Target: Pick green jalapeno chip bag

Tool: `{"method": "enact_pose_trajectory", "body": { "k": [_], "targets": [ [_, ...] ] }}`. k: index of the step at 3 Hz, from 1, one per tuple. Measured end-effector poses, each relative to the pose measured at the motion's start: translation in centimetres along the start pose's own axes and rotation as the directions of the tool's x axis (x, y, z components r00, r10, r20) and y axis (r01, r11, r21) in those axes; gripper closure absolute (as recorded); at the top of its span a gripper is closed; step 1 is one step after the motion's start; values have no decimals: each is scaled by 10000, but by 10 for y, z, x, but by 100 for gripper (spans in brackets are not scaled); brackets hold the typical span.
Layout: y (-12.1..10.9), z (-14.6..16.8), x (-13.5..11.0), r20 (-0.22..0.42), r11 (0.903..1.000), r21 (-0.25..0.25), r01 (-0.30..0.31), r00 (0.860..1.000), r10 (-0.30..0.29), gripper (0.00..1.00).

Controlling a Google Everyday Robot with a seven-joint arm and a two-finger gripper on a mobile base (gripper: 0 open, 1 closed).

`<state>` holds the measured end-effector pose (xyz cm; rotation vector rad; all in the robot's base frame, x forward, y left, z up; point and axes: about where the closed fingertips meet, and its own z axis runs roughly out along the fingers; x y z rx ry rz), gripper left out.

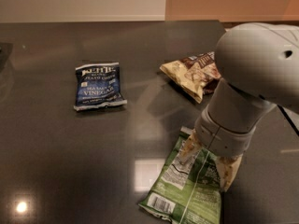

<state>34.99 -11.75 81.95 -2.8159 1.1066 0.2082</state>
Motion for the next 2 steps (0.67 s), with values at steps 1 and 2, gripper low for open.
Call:
{"method": "enact_pose_trajectory", "body": {
  "k": [1, 2],
  "targets": [
    [0, -6, -1, 0, 10000, 0, 0, 10000, 0, 88],
    [-8, -30, -3, 35, 9992, 336, -210, 9998, 209, 100]
  ]
}}
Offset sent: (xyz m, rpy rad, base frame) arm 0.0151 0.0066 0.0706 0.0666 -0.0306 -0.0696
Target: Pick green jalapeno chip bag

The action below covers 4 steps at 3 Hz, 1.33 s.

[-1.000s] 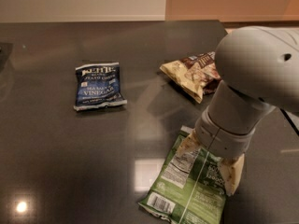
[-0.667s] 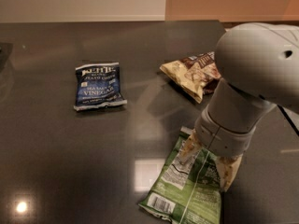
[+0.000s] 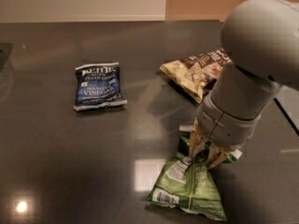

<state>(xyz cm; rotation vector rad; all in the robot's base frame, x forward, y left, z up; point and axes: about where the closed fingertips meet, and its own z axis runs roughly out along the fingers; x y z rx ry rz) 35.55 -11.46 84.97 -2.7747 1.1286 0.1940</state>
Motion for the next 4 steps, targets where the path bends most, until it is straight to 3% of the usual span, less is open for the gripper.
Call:
{"method": "enact_pose_trajectory", "body": {
  "k": [1, 2, 4],
  "targets": [
    [-14, -33, -1, 58, 9983, 452, -364, 9993, 362, 100],
    [-30, -79, -2, 429, 9908, 1130, -744, 9966, 700, 100],
    [-60, -146, 1, 711, 9676, 2086, -1423, 9890, 1301, 100]
  ]
}}
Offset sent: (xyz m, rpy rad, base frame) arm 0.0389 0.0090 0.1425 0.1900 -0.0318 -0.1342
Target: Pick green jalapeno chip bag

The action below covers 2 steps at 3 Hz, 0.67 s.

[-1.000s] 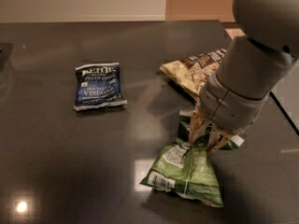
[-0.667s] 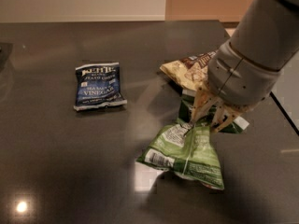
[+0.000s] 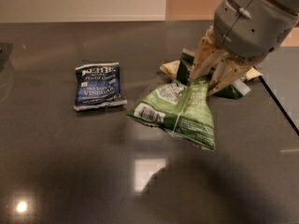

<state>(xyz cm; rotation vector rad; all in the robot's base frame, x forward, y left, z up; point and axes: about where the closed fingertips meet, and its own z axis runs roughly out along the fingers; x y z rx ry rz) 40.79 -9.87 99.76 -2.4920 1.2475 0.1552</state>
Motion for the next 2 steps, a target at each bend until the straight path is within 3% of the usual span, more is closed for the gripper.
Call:
{"method": "enact_pose_trajectory", "body": {
  "k": [2],
  "targets": [
    [-18, -7, -2, -146, 9973, 735, 61, 9999, -51, 100]
  ]
}}
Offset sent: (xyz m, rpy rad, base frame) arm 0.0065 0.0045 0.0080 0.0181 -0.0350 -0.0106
